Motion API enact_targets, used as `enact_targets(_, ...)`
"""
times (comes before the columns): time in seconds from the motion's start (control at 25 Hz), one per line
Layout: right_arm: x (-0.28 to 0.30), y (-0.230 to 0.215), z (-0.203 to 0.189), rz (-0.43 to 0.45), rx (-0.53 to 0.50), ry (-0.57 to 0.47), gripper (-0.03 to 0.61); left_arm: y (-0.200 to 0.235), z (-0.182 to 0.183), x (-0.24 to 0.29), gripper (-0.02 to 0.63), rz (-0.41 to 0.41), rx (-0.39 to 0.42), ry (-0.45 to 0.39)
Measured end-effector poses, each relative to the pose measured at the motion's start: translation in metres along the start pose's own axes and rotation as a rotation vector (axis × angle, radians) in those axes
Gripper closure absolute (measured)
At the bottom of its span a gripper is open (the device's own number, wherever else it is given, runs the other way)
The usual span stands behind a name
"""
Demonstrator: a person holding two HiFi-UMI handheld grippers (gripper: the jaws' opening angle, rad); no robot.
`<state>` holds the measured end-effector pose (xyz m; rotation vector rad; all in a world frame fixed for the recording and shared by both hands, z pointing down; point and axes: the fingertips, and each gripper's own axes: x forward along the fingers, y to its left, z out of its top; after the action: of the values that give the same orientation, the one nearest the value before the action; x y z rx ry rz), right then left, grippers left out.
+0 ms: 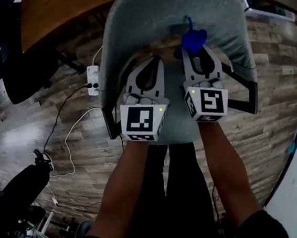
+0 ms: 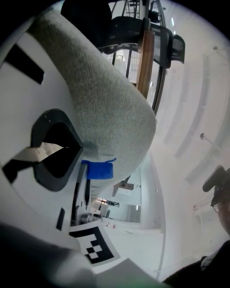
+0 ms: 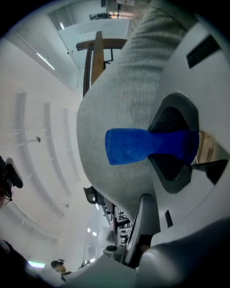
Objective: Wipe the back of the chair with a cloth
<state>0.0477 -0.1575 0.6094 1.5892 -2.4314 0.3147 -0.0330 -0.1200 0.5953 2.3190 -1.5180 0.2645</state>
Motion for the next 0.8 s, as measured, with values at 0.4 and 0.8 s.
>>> enact_targets(0.4,0.025,0.106,-0.026,0.321,-0.076,0.057,0.443,0.052,-0.018,-0.052,0.611,0.258,-0.087,-0.044)
enact_targets(0.8,0.038,0.161,-0.032,0.520,-0.130,0.022,0.443,0.081,-0.039,-0.072,0.611,0.418,-0.139,-0.048)
